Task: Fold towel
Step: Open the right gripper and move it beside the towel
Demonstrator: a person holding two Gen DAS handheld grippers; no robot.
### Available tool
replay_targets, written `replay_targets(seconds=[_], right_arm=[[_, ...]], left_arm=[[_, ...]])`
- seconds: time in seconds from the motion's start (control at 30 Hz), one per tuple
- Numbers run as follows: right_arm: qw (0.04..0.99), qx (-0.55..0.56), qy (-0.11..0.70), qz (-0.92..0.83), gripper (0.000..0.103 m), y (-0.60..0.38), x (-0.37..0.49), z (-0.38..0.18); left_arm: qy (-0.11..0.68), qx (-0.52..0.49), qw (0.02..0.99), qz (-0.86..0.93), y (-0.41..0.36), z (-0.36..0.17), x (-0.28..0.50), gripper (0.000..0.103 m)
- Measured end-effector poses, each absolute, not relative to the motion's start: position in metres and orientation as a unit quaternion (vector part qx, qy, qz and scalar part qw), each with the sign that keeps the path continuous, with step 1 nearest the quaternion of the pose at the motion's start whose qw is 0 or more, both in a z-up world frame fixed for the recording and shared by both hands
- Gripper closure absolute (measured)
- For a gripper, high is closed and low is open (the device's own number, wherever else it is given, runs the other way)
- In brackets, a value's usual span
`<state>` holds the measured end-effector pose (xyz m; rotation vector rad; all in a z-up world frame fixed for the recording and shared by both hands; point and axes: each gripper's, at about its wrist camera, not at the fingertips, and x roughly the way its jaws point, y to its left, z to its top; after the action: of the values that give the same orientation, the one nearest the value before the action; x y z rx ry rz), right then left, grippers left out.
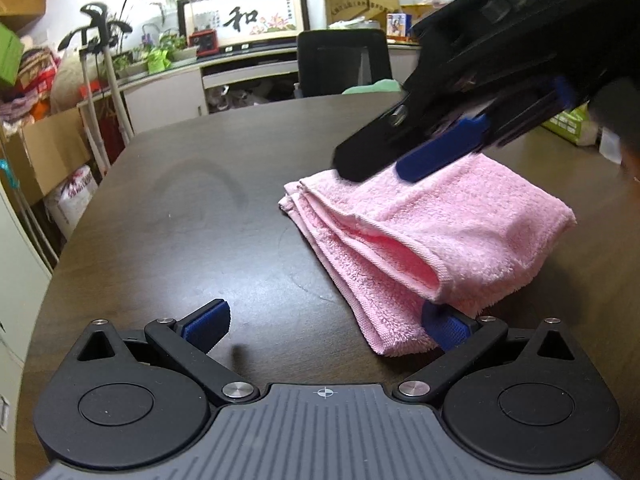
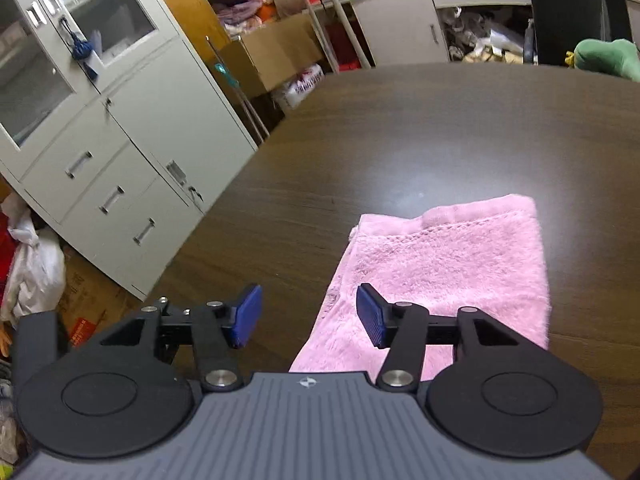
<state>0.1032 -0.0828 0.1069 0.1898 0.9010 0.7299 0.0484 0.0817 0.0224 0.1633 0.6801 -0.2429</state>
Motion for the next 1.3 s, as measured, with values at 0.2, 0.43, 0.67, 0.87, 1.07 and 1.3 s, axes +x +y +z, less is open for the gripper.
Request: replay_targets(seconds=[0.2, 0.43, 0.67, 0.87, 1.07, 1.3], right_arm=[[0.840, 0.170, 0.396, 0.331, 0.048, -0.152, 0.085, 0.108], [0.806, 0.307, 0.395, 0.315, 0.040, -0.236, 0.088, 0.058], [0.777, 0.380, 0.374, 0.335, 0.037, -0.258, 0.084, 0.033], [0.760, 0.401, 0.369, 0.353, 0.032, -0.254, 0.094, 0.032], [0.762, 0.388, 0.371, 0.361, 0.024, -0.250, 0.091, 0.036], [0.771, 0.351, 0.385, 0.367, 0.021, -0.243, 0.082, 0.035]], left_arm=[[0.276, 0.039, 0.951, -0.134, 0.109, 0.040, 0.031, 0.000], [0.222, -0.059, 0.959, -0.168, 0.127, 0.054, 0.029, 0.000], [0.257, -0.086, 0.931, -0.243, 0.076, 0.054, 0.052, 0.000], [0.264, -0.083, 0.918, -0.284, 0.053, 0.049, 0.060, 0.003], [0.302, -0.038, 0.926, -0.223, 0.061, 0.036, 0.065, 0.017], [0.320, 0.027, 0.935, -0.151, 0.063, 0.025, 0.060, 0.026]])
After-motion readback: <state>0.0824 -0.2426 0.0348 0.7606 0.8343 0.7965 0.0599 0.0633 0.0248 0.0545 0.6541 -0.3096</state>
